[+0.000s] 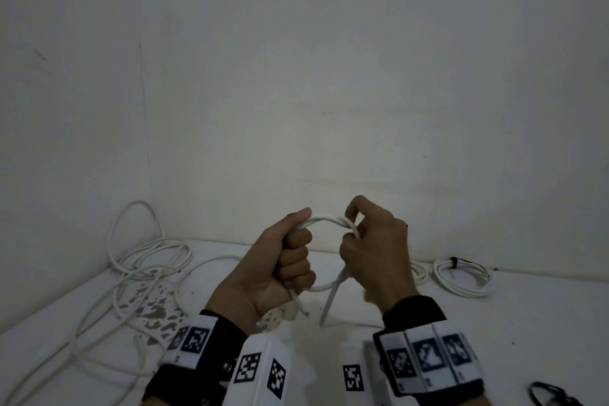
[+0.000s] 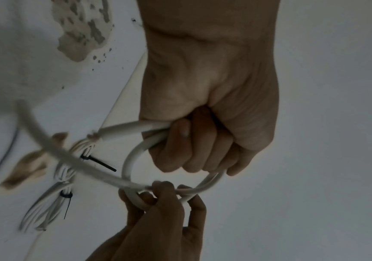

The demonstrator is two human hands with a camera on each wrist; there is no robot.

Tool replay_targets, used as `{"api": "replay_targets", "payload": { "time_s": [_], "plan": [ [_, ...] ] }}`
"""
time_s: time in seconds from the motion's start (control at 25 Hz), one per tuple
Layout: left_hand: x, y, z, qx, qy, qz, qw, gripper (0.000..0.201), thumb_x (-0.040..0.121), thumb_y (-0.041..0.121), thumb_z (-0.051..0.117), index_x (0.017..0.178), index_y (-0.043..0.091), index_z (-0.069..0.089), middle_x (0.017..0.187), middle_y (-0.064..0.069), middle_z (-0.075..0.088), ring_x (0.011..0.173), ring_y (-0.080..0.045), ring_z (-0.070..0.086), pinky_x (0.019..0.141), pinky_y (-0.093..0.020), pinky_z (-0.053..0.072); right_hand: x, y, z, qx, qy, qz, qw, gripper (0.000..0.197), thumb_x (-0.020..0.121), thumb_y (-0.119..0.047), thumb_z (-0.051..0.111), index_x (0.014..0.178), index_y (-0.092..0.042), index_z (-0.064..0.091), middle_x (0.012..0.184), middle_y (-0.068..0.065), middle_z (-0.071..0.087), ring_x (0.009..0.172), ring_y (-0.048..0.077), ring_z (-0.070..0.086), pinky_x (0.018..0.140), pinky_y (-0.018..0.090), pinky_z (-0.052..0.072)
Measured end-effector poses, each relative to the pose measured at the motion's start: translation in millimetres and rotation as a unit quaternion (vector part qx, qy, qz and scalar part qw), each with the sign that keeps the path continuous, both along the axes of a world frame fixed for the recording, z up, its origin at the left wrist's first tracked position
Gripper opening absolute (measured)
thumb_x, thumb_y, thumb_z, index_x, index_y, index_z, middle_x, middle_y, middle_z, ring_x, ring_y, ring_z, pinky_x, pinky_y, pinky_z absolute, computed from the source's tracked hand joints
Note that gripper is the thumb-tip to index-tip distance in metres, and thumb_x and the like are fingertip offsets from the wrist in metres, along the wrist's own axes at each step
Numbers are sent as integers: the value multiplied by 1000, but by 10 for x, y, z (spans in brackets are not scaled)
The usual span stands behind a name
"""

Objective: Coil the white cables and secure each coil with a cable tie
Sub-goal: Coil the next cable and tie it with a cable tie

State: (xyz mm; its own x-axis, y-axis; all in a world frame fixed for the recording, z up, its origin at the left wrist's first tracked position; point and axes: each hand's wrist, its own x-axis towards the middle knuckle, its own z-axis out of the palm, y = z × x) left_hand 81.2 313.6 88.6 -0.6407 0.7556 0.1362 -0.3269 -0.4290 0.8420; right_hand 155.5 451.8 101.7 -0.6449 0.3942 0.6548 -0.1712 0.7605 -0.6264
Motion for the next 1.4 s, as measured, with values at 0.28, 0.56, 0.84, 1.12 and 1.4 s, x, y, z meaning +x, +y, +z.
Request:
{"api": "replay_targets", "payload": {
  "time_s": [0.28,0.56,0.84,1.12,1.4],
  "plan": [
    [-61,-32,31,-79,52,109,990,54,77,42,67,49,25,24,42,9,10,37,-11,4,38,-22,13,-21,95,-68,-160,-35,73,984,8,84,-14,72,77,-13,69,70,3,69,66,19,66,66,27,53],
    [-213,-129,-37,-127,47,119,984,53,75,41,72,48,24,29,43,9,11,34,-8,9,38,-21,12,-20,78,39,-525,-103,265,802,27,85,-7,64,59,-3,59,58,7,39,45,18,35,54,33,54],
    [-256,-191,0,-233,135,136,953,55,88,41,67,53,25,27,51,5,13,43,-12,9,44,-25,13,145,146,145,-56,-63,4,996,60,66,-50,86,43,-6,52,37,-3,40,36,9,35,44,14,34],
    [-456,-395,-12,-183,68,202,960,54,87,43,66,54,25,28,48,7,14,38,-9,11,40,-22,12,204,104,210,-472,-74,406,779,29,80,-32,60,68,-6,53,46,1,25,43,21,37,69,39,54],
    [-603,-609,-48,-183,59,254,948,53,90,40,65,53,24,32,44,7,17,35,-8,12,38,-19,13,101,167,68,113,-66,-44,990,43,82,-63,67,61,-26,68,42,-13,47,43,5,47,48,19,33]
  ]
}}
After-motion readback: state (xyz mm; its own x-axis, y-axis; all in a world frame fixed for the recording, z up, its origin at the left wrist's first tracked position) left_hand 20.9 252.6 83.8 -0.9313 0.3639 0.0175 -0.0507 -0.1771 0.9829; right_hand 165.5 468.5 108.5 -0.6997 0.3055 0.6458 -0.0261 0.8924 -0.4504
